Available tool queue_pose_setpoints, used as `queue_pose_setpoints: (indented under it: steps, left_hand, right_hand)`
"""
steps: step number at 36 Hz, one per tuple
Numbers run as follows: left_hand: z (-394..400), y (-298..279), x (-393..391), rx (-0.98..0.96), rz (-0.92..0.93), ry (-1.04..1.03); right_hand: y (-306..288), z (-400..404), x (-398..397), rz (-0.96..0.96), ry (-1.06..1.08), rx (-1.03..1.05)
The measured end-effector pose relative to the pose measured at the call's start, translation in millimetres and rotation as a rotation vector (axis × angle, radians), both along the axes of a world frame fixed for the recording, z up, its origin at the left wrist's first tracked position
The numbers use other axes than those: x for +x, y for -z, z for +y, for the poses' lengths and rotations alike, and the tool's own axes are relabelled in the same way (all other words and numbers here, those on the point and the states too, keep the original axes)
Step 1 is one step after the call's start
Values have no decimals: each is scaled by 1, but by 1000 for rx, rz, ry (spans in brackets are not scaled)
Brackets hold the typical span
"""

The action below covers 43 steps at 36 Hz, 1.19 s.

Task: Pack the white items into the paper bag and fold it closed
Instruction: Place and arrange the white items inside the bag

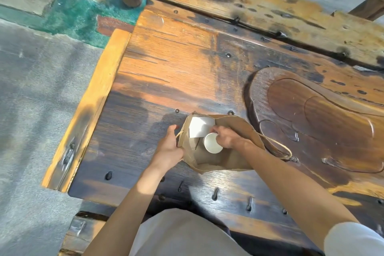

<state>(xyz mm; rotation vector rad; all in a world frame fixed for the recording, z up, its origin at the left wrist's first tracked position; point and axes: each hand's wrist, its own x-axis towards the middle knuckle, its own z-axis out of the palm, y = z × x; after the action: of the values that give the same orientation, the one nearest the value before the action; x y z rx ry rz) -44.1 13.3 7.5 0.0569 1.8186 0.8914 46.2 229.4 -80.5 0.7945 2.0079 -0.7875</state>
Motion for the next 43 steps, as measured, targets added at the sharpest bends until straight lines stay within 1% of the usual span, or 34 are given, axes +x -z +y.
queue_pose_setpoints:
  steps: [3, 8, 13, 18, 20, 23, 26, 28, 30, 32, 34, 37, 41, 43]
  left_hand:
    - [-2, 5, 0, 4, -5, -6]
    - [-1, 9, 0, 2, -2, -11]
    - [-3, 25, 0, 2, -21, -9]
    - [2, 13, 0, -14, -2, 31]
    - [4, 10, 0, -27, 9, 50]
    - [6, 8, -1, -27, 29, 61]
    - [8, 6, -1, -21, 28, 69]
    - [9, 4, -2, -4, 28, 76]
    - [10, 2, -2, 1, 33, 91]
    - [12, 0, -2, 2, 46, 93]
    - [14, -2, -2, 3, 53, 98]
    - [15, -1, -3, 4, 65, 103]
    - [16, -2, -4, 9, 61, 94]
    - [16, -4, -4, 14, 49, 93]
  right_hand:
    - [0, 0, 1, -64, -43, 34]
    - [-2, -2, 3, -118, -111, 50]
    - [-6, -6, 2, -149, -145, 18]
    - [-13, -6, -3, -171, -169, -7]
    - [-16, -8, -7, -136, -156, 2]
    - [-17, -14, -13, -31, -160, 50]
    - [-14, -22, -19, 44, -119, 67]
    - [-9, -27, -22, 112, -137, 73]
    - [-4, -32, -26, 177, -191, 98]
    - [-3, -39, -31, 249, -322, 159]
    - [1, -47, -35, 279, -452, 220]
    - [17, -57, -37, 202, -622, 296]
    - [31, -65, -38, 62, -739, 338]
    - [33, -68, -39, 21, -798, 360]
